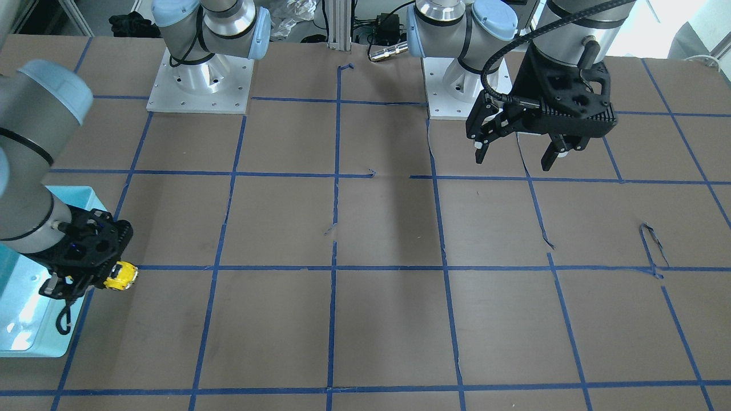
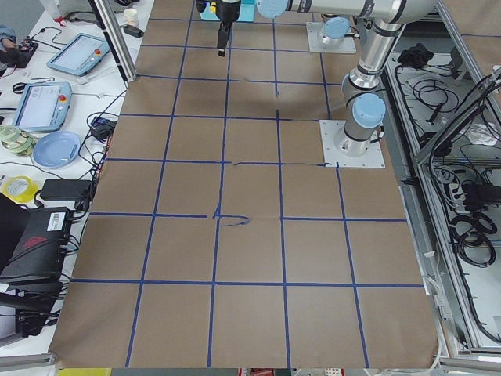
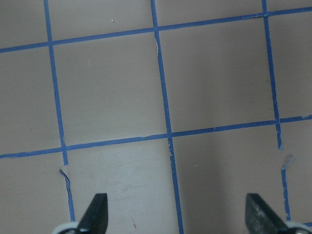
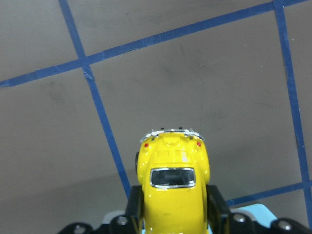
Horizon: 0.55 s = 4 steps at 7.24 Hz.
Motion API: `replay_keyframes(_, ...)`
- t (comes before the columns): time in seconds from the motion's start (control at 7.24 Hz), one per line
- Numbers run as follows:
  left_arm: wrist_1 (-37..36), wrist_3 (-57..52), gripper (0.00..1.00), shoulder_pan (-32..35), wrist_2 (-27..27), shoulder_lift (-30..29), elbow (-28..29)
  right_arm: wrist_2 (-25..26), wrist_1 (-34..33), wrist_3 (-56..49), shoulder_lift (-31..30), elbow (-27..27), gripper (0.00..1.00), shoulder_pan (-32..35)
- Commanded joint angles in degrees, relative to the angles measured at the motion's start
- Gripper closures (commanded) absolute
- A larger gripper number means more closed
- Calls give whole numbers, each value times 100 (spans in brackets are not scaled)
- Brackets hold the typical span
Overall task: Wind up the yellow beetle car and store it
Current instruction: 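Lift the car with the right gripper and lower it into the blue bin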
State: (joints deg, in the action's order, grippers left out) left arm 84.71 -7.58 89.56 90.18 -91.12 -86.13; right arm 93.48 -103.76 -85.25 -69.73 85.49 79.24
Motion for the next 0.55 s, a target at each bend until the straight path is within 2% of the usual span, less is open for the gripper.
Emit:
replay_keyframes(0.0,1,-6,0,0,0,6,0,39,726,-576,-59,-454,100,-607)
replay_keyframes(0.28,-8,-6,0,0,0,6,-8,65,630,-1719,55,-437,100,-1346)
replay_keyframes(0.41,-8,-6,0,0,-9,-3,-9,335,542,-1836,230,-393,100,-1454)
